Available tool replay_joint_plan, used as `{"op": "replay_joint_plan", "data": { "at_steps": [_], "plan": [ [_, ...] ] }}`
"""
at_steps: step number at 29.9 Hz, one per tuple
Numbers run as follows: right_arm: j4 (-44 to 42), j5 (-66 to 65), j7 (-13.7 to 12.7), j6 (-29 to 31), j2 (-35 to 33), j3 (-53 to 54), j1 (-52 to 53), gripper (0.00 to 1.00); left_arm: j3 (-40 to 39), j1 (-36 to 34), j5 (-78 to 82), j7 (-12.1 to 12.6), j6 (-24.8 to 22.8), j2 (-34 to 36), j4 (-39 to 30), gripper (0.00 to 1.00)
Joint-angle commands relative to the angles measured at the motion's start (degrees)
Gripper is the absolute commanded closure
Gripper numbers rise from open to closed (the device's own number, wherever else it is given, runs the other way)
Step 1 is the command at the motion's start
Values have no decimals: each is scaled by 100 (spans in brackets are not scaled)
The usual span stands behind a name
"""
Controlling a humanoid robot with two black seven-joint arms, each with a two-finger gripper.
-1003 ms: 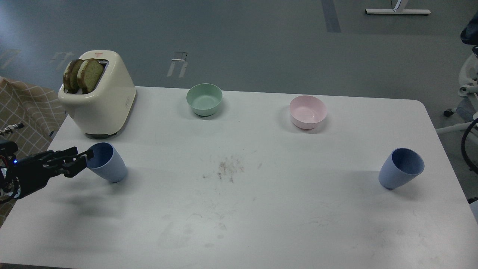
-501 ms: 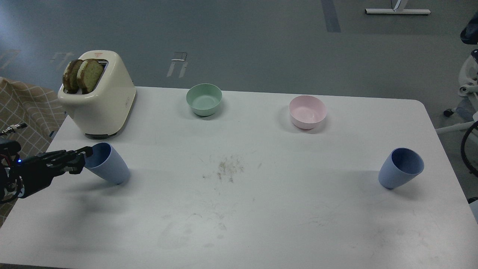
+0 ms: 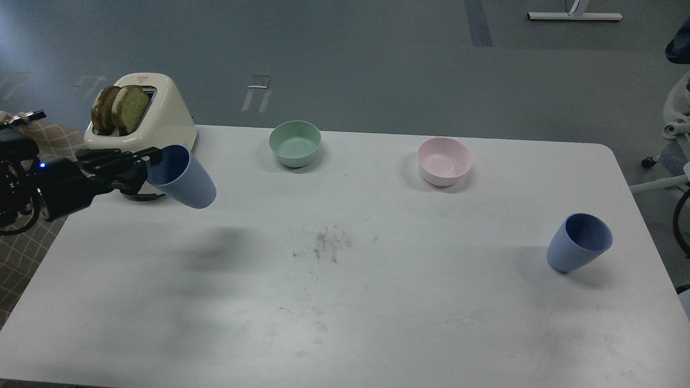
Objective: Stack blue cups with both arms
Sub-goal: 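Carry the blue cup with the left gripper to the table center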
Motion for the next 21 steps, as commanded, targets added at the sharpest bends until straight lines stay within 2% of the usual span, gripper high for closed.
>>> {"op": "replay_joint_plan", "data": {
  "at_steps": [1,4,6,11,17,21],
  "plan": [
    [1,0,1,0,-130,18,-37,0,587,-954,945,8,-342,-377,-90,100],
    [1,0,1,0,-174,97,-107,0,1132,-1639,1131,-1,-412,-623,-89,100],
    [1,0,1,0,-209,141,-160,0,1728,-2332,1131,8,-579,-1017,-55,100],
    [10,0,1,0,-236,141,-222,0,2652,-3265,1122,139,-729,-1896,278,100],
    [28,0,1,0,-279,141,-310,0,3023,-3504,1149,157,-720,-2802,1236,100],
    [19,0,1,0,-306,141,-371,0,3102,-3513,1175,157,-720,-3190,1607,100]
  ]
}}
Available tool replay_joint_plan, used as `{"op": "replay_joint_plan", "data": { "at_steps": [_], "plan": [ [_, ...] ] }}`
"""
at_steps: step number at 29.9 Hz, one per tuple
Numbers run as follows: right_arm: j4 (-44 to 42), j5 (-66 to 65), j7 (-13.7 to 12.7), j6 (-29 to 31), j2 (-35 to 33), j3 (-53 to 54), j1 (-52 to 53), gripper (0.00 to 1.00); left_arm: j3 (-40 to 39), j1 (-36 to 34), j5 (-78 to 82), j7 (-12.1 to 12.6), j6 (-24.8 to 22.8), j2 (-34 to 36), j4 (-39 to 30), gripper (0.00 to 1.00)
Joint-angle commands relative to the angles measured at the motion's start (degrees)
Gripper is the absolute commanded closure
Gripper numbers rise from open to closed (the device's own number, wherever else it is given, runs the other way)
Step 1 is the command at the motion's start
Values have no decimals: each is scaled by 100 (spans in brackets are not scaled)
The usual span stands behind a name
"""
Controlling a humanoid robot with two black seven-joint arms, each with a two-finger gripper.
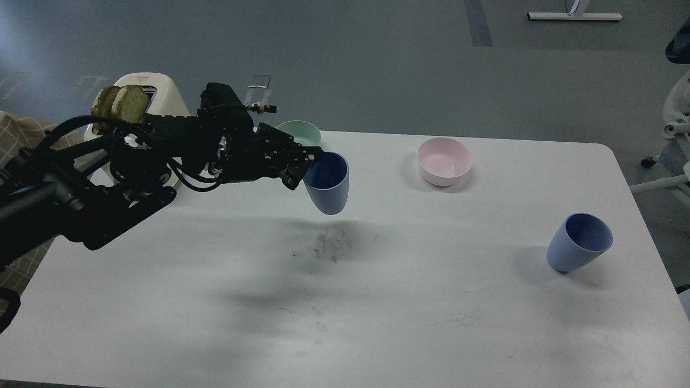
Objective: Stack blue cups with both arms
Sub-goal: 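Carry the blue cup with the left gripper to the table center, then set the cup upright and open the left gripper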
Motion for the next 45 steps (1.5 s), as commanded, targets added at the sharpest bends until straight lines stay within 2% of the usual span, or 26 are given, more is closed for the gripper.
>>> {"op": "replay_joint_plan", "data": {
  "at_steps": [1,5,11,15,41,43,44,45],
  "plan": [
    [1,0,-1,0,-6,0,-56,0,139,-22,22,-3,1,-342,393,100],
    [1,0,-1,0,20,0,-56,0,446,-118,22,6,1,-615,771,100],
    [1,0,-1,0,37,0,-56,0,491,-118,22,58,1,-756,824,100],
    [1,0,-1,0,37,-9,-56,0,482,-127,22,58,1,-984,1149,100],
    [-17,0,-1,0,46,-9,-56,0,491,-83,22,111,-17,-1169,1141,100],
    [-17,0,-1,0,37,-9,-56,0,491,-101,22,111,-17,-1169,1141,81],
    [-17,0,-1,0,37,-9,-56,0,491,-101,13,111,-17,-1169,1141,63],
    [-17,0,-1,0,37,-9,-56,0,491,-101,13,111,-17,-1169,1141,57]
  ]
}}
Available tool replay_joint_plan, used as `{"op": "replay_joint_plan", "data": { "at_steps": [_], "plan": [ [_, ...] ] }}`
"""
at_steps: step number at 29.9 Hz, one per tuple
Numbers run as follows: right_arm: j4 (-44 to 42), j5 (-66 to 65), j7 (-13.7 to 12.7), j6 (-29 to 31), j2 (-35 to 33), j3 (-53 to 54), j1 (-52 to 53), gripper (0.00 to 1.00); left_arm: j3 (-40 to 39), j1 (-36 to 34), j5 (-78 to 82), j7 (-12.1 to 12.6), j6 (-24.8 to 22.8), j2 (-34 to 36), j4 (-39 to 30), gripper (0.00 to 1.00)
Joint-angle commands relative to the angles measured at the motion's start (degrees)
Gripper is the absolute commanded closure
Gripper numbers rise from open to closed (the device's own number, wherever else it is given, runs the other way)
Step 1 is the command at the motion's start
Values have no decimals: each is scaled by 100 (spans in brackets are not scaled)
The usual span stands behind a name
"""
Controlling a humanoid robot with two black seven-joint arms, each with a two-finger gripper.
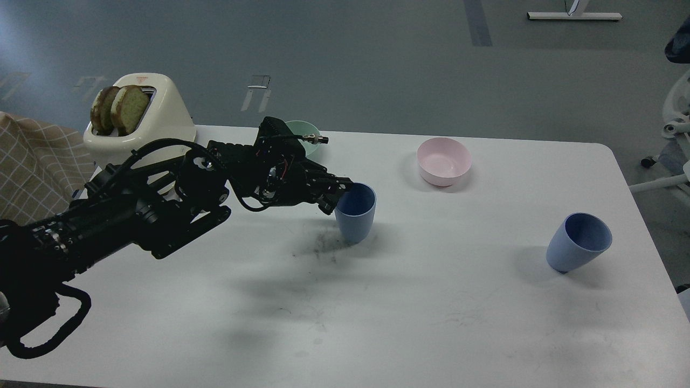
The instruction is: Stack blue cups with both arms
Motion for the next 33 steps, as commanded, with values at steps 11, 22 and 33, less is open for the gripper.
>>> {"op": "replay_joint_plan", "data": {
  "at_steps": [11,22,33],
  "plan": [
    [33,0,0,0,-29,0,0,0,-96,-130,-95,-35,9,77,-132,37],
    [620,-158,0,0,-564,-342,-9,0,-815,-262,-4352,-96,140,692,-26,3],
    [2676,-2192,0,0,-1575,-1203,-351,0,-2908,441,-9389,-430,229,710,-26,3]
  ]
}}
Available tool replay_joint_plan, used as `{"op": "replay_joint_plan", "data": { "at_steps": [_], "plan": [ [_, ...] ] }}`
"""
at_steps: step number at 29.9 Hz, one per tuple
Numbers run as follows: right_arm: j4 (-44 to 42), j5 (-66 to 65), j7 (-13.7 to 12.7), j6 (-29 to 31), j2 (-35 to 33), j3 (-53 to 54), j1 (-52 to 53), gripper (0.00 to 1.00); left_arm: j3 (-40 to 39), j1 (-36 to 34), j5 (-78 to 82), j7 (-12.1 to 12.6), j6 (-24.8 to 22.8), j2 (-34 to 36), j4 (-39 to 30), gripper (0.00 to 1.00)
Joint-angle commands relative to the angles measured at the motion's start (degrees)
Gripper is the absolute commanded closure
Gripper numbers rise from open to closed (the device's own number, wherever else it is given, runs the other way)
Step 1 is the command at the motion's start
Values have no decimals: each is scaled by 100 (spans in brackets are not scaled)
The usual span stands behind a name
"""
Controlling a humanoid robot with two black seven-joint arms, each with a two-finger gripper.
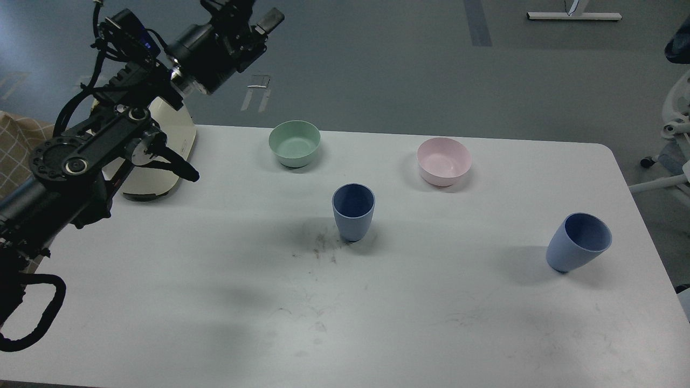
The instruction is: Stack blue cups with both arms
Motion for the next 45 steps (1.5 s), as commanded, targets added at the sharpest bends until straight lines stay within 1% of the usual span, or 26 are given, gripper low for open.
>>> {"op": "replay_joint_plan", "data": {
  "at_steps": [1,4,5,6,8,9,10,11,12,15,20,25,29,36,45],
  "plan": [
    [687,-1234,0,-1,-139,-292,-11,0,-453,211,-1469,1,17,8,11,3],
    [1329,-2341,9,-1,-314,-458,-108,0,-761,353,-2130,36,8,-1,2,3],
    [1557,-2927,35,-1,-454,-650,-195,0,-858,353,-2279,63,25,-1,29,3],
    [1750,-3446,140,-1,-577,-896,-222,0,-928,361,-2359,72,8,-1,90,3],
    [1953,-3906,289,-1,-649,-1169,-240,0,-1016,362,-2394,98,-9,-1,239,3],
    [2120,-4343,377,-1,-701,-1484,-249,0,-1078,370,-2429,159,-10,-36,440,3],
    [2174,-4574,378,-1,-710,-1661,-223,0,-1096,370,-2456,194,-10,-45,546,3],
    [2226,-5029,378,-1,-710,-1985,-205,0,-1105,379,-2517,264,-10,-80,730,3],
    [2236,-5512,378,-1,-693,-2266,-196,0,-1105,370,-2587,300,8,-98,767,3],
    [2314,-6007,396,-1,-666,-2689,-196,0,-1096,370,-2675,300,8,-194,758,3],
    [2271,-6341,387,-1,-658,-3419,-231,0,-1096,379,-2676,309,-36,-300,758,3],
    [2218,-6589,378,-1,-658,-3658,-432,0,-1070,388,-2658,283,-97,-388,750,3],
    [2245,-6598,369,-1,-649,-3676,-766,0,-1052,327,-2658,291,-54,-519,749,3],
    [2218,-6888,352,-1,-666,-3711,-846,1,-1043,318,-2649,309,-53,-581,749,3],
    [2218,-6949,352,-1,-658,-3711,-1268,4,-1035,353,-2649,318,-54,-564,749,3]
  ]
}}
